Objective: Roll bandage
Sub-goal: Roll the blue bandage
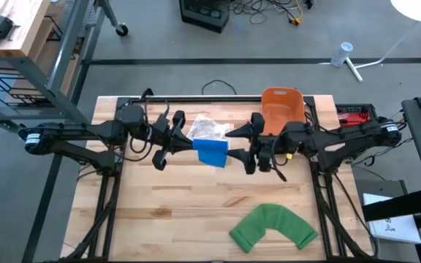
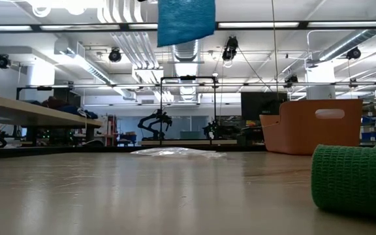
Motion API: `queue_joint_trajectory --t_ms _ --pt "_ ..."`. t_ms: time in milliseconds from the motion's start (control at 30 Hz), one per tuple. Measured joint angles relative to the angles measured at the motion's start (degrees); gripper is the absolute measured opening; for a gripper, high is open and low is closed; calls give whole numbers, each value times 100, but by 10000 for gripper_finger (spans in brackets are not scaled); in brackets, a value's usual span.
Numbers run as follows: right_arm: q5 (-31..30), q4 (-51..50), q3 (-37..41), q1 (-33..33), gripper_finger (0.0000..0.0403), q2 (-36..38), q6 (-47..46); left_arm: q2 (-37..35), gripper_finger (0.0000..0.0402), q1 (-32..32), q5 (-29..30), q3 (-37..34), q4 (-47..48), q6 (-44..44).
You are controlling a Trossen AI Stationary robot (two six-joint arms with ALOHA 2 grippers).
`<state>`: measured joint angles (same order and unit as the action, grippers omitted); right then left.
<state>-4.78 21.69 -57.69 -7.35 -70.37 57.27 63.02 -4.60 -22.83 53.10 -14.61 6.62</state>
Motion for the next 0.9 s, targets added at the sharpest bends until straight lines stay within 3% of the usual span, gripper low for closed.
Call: queue_joint_trajectory --t_ms 133,900 --pt "333 8 -7 61 261 -116 -178 0 0 4 -4 0 4 -12" --pt "337 310 -7 102 202 -378 79 66 0 4 -4 0 9 34"
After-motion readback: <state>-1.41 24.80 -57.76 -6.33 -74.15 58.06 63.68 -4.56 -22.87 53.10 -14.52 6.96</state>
